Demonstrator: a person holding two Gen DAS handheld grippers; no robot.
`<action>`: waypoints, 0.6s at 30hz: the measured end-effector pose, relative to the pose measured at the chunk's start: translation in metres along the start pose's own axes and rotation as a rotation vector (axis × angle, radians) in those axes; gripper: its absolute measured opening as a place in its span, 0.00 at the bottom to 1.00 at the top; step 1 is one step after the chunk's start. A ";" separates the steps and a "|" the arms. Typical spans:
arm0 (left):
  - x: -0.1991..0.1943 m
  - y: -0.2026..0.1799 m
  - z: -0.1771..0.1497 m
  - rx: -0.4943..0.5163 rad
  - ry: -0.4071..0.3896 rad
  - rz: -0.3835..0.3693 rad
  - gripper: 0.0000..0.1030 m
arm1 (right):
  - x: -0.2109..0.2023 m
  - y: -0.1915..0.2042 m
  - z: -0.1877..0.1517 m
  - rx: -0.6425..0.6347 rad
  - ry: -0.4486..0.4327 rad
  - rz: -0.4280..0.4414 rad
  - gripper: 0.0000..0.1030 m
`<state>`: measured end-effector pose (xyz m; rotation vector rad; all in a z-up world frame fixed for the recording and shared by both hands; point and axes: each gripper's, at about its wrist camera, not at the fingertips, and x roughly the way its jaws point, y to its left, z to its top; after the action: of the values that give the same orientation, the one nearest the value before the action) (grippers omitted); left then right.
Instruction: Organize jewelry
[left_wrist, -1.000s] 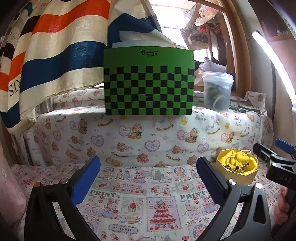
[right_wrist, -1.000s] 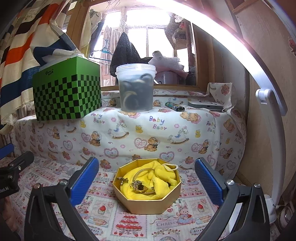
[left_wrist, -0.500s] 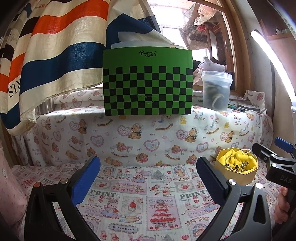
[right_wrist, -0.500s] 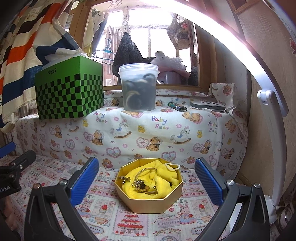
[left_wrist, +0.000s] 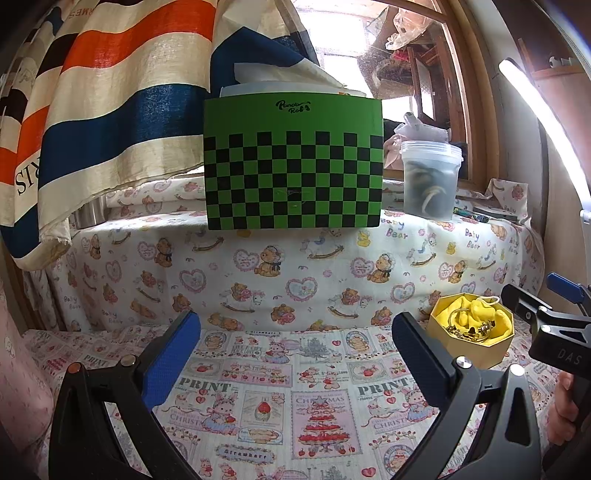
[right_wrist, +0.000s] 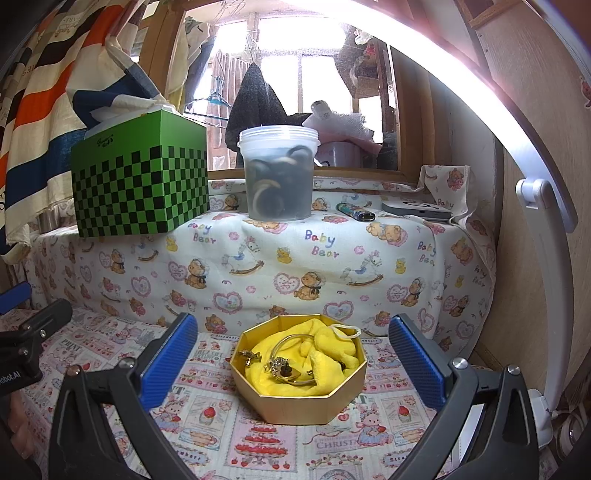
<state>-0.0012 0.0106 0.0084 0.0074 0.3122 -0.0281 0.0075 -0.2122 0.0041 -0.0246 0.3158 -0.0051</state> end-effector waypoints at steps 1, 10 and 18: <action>0.000 0.000 0.000 -0.001 -0.001 0.001 1.00 | 0.000 0.000 0.000 0.000 0.000 0.000 1.00; 0.000 -0.001 0.000 0.003 -0.001 -0.015 1.00 | 0.000 0.000 0.000 -0.001 0.001 0.002 1.00; 0.000 -0.001 0.000 0.004 -0.001 -0.015 1.00 | 0.000 0.000 0.000 -0.001 -0.002 -0.001 1.00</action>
<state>-0.0010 0.0096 0.0081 0.0087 0.3117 -0.0439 0.0077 -0.2119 0.0038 -0.0261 0.3139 -0.0057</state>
